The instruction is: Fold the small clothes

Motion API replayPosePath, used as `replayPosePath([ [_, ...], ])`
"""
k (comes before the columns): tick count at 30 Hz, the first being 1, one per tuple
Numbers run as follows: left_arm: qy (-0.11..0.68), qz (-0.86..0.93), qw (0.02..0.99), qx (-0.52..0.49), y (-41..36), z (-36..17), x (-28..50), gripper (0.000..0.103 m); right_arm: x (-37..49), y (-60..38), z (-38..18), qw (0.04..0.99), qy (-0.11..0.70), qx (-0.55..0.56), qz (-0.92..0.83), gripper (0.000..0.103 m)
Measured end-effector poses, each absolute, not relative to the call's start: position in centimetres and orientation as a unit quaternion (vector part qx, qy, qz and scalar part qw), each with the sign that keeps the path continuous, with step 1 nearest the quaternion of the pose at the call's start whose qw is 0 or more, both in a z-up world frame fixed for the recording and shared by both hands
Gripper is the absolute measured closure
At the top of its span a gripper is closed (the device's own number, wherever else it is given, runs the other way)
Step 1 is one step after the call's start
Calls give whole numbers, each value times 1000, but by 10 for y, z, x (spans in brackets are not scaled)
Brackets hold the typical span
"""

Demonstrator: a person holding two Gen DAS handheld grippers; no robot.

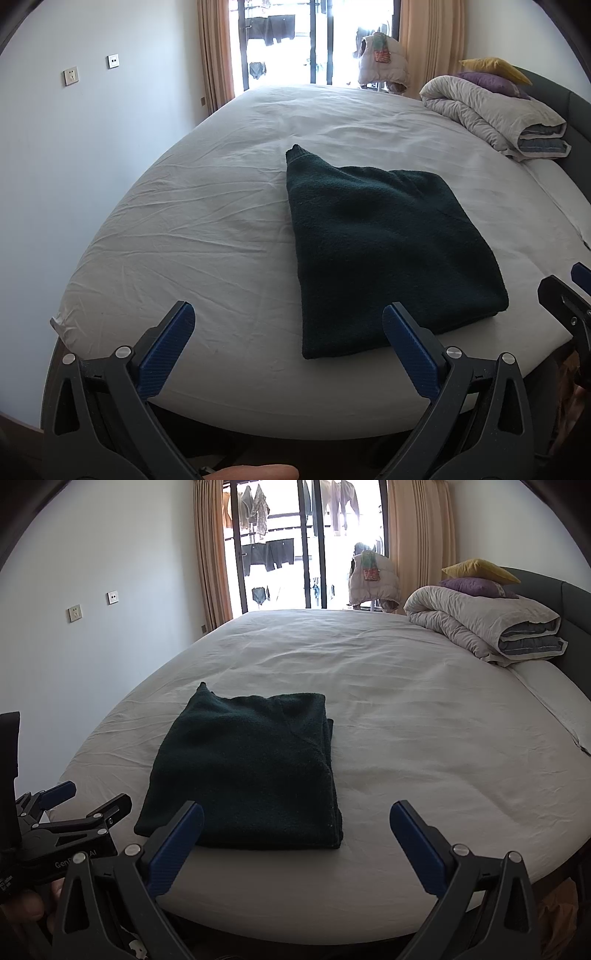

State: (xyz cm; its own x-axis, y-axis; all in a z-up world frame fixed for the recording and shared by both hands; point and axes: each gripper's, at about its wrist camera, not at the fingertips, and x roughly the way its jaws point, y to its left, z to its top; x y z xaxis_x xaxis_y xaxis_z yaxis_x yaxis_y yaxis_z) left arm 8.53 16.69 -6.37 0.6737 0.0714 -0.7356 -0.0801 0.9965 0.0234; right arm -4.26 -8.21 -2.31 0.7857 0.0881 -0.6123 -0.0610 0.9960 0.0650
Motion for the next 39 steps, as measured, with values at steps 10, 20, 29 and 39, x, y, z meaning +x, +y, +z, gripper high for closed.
replayPosePath([
  [10,401,41,915,-5,166,-64,85,0,-42,-82,-25,945,325,20,41,0],
  [20,401,40,915,-6,165,-64,86,0,-42,-82,-26,944,326,22,41,0],
  [29,405,39,914,-6,164,-64,88,0,-42,-82,-27,943,328,25,42,0],
  [39,399,37,916,-2,162,-64,87,0,-42,-83,-30,941,333,32,43,0],
])
